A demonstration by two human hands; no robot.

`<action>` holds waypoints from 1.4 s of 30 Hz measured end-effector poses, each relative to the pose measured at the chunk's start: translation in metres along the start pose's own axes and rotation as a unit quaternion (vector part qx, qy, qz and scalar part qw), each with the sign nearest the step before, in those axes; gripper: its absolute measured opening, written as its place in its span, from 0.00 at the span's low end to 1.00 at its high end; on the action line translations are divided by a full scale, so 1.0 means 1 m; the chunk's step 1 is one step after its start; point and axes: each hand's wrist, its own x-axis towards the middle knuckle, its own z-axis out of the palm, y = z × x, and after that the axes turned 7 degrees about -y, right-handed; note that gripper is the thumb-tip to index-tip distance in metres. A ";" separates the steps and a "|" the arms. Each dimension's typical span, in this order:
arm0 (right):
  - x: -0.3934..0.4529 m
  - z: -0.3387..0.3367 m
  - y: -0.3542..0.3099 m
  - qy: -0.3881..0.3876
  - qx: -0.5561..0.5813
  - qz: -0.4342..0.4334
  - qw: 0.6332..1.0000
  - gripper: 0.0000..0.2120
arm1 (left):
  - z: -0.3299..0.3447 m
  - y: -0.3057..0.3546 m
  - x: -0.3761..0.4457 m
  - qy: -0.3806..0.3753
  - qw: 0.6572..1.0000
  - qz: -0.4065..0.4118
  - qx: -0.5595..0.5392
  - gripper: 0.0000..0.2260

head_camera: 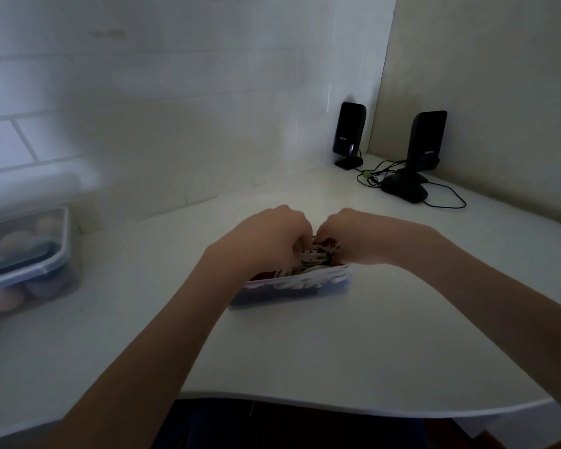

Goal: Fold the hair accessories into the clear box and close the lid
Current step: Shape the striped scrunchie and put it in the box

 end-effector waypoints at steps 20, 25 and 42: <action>0.015 0.003 -0.001 -0.037 -0.083 -0.005 0.996 0.08 | 0.014 0.007 0.025 -0.031 0.996 -0.026 0.081 0.12; 0.019 -0.005 -0.004 -0.094 -0.092 0.002 0.991 0.11 | 0.014 0.005 0.020 -0.046 0.996 -0.039 0.070 0.11; 0.006 -0.009 -0.003 -0.121 -0.053 0.116 0.984 0.17 | 0.016 -0.003 0.018 -0.063 0.996 -0.046 0.043 0.04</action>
